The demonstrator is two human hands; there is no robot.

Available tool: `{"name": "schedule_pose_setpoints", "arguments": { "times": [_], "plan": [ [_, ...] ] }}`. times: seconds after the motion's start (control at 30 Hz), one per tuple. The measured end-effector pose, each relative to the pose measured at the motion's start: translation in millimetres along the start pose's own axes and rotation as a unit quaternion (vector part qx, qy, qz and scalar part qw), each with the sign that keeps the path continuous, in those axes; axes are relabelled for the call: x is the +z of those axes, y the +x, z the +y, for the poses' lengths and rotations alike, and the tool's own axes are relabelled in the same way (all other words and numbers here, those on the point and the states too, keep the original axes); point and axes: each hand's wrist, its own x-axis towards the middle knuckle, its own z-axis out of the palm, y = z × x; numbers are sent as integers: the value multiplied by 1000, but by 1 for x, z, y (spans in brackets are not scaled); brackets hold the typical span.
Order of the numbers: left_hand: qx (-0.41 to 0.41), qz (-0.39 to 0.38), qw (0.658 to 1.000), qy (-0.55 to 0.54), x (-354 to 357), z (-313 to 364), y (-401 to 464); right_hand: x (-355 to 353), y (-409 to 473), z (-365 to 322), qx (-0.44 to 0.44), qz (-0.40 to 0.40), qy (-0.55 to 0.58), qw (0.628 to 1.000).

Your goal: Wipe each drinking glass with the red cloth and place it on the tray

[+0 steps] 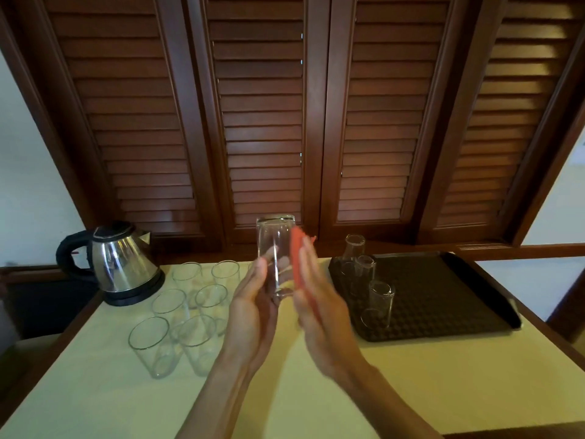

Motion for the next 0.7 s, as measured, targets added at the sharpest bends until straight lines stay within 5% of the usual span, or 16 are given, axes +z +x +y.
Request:
{"name": "schedule_pose_setpoints", "arguments": {
  "times": [0.1,0.23,0.43,0.7],
  "plan": [
    [-14,-3,1000,21,5,-7,-7,-12,29,-8,73,49,65,994],
    [-7,14,1000,5,1,9,6,6,2,-13,1,15,24,1000],
    [20,-37,996,78,4,1,3,-13,17,-10,94,58,213,971],
    [38,-20,994,102,2,8,15,-1,0,-6,89,51,191,976]
  ]
}}
